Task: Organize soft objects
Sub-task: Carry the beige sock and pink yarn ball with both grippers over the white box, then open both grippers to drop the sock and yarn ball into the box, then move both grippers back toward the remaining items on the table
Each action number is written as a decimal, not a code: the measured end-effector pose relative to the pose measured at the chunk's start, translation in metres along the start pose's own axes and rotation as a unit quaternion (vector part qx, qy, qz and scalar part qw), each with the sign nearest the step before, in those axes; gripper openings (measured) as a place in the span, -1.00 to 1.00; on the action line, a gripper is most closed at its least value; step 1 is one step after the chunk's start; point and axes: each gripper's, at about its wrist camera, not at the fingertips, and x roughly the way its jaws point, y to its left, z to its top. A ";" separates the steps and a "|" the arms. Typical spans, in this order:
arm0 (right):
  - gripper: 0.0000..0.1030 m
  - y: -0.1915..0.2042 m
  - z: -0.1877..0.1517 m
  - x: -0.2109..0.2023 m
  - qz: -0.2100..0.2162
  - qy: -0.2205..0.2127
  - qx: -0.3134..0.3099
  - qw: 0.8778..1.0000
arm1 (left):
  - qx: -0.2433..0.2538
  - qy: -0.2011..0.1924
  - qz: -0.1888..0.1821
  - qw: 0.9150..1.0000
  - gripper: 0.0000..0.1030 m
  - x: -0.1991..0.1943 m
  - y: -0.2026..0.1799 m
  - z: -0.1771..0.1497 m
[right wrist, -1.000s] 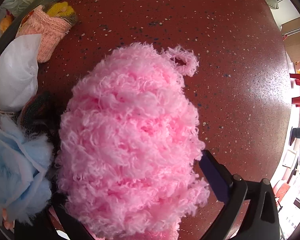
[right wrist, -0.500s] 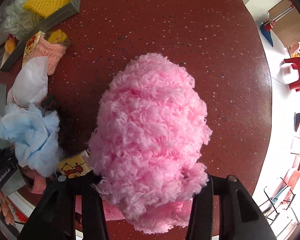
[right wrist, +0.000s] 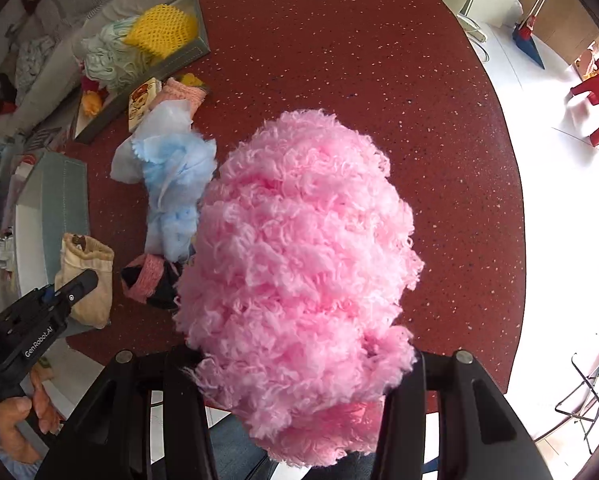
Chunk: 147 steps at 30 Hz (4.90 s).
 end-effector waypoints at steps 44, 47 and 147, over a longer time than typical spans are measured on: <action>-0.02 0.176 -0.097 -0.014 0.010 -0.072 -0.135 0.988 | -0.042 -0.132 0.033 0.990 -0.56 -0.159 0.107 -0.140; -0.02 0.211 -0.082 -0.006 0.012 -0.077 -0.149 0.986 | -0.049 -0.139 0.039 0.988 -0.56 -0.157 0.140 -0.124; 0.99 0.323 0.008 0.051 0.033 -0.041 -0.128 0.990 | -0.045 0.052 0.002 0.998 1.00 -0.043 0.207 -0.086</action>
